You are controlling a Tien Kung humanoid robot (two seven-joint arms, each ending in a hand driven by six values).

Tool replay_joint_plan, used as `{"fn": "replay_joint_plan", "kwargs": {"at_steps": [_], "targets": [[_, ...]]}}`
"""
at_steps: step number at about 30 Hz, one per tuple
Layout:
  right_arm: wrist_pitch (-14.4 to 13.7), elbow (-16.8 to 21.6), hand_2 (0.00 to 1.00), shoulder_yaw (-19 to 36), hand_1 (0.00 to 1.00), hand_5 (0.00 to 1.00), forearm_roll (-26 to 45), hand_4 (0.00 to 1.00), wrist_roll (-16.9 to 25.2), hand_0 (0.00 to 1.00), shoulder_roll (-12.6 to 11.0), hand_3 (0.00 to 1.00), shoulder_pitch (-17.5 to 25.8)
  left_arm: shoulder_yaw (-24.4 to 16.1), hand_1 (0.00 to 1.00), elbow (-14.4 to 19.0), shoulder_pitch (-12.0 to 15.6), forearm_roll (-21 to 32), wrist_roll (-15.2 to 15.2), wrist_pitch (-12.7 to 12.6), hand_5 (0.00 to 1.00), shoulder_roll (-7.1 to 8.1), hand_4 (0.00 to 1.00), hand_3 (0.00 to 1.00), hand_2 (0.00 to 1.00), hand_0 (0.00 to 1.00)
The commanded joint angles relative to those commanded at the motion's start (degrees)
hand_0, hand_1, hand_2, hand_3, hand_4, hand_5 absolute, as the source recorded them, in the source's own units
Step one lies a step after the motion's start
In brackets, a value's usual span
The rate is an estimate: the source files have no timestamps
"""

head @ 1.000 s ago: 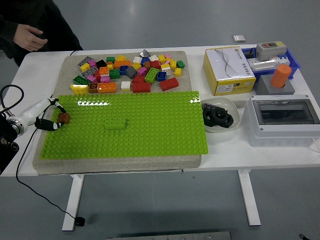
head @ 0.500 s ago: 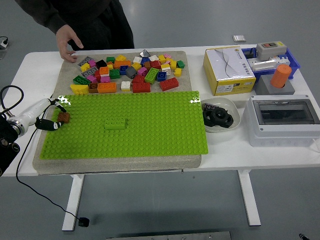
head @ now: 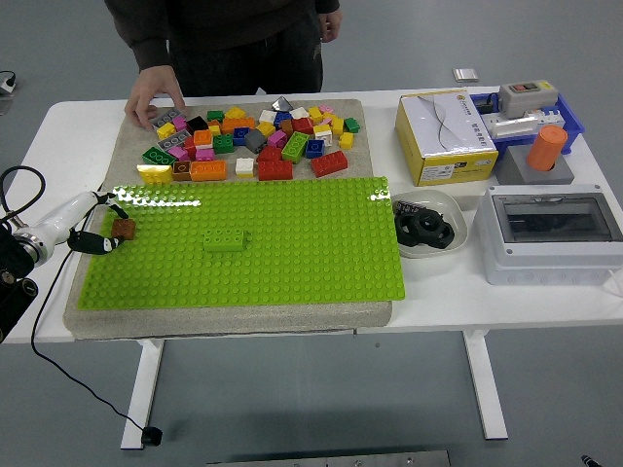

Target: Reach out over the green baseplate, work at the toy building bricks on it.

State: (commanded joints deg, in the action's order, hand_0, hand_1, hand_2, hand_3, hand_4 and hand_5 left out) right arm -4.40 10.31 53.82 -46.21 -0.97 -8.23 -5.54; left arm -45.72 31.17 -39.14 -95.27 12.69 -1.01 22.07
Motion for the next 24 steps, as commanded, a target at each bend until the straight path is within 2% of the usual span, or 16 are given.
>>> {"fn": "replay_joint_plan", "kwargs": {"at_steps": [24], "targets": [[0.0,0.0,0.73,-0.13,0.614,0.826,0.26,0.743,0.18,0.683,0.2,0.719,0.31,-0.02,0.955,0.24,0.0,-0.13,-0.09,-0.51,0.002,0.08,0.793,0.566,0.918,0.899]]}}
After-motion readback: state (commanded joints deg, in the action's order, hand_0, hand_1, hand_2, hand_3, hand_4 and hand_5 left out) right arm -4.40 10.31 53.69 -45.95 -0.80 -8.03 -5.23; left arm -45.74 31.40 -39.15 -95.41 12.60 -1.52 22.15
